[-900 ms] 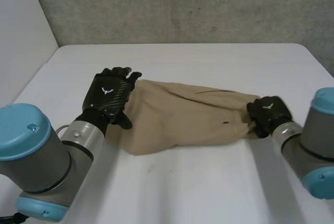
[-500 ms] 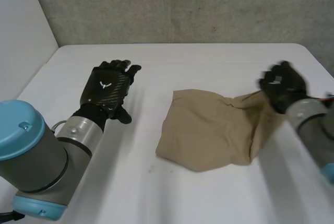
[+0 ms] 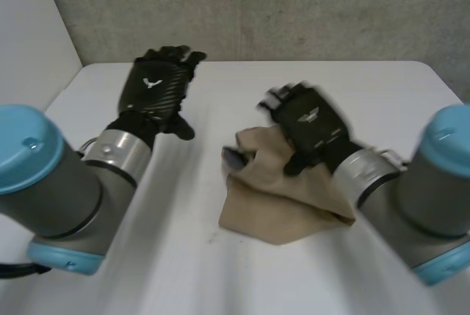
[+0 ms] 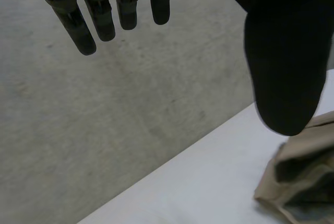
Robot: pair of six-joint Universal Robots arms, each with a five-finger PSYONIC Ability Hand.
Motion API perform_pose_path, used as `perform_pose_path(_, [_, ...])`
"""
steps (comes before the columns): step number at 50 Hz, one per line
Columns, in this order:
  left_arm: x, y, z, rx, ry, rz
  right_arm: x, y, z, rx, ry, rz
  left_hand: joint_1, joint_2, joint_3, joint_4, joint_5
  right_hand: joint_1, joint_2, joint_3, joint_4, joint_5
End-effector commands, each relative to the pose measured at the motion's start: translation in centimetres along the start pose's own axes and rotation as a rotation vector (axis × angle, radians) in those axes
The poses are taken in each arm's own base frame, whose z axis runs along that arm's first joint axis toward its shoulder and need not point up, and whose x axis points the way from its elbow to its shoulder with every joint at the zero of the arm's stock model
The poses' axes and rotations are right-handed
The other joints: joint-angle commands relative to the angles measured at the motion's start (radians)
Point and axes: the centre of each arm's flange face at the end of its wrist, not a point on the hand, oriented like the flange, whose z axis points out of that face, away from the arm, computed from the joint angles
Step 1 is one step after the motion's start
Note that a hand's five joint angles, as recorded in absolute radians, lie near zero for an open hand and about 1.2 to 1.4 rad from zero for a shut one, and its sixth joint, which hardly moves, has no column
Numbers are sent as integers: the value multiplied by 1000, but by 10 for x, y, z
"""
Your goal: Fold the shorts.
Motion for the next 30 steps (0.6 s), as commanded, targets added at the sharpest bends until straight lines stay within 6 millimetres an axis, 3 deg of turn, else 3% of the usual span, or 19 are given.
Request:
perform_pose_path(1, [58, 8, 11, -68, 159, -13, 53, 10, -12, -108, 127, 354, -12, -17, -22, -15, -33, -19, -37, -35, -52, -48])
perform_pose_path(9, [92, 52, 18, -286, 236, -83, 43, 49, -3, -295, 67, 183, 6, 1, -4, 3, -16, -19, -37, -35, -52, -48])
perform_pose_path(11, [94, 63, 16, -355, 221, -108, 40, 56, -2, -328, 48, 167, 9, 4, -1, 6, -13, -19, -37, -35, -52, -48])
perform_pose_path(30, [88, 94, 9, -495, 154, -76, 37, 94, 9, -439, 34, 152, 27, 21, 17, 23, 5, -19, -37, -35, -52, -48])
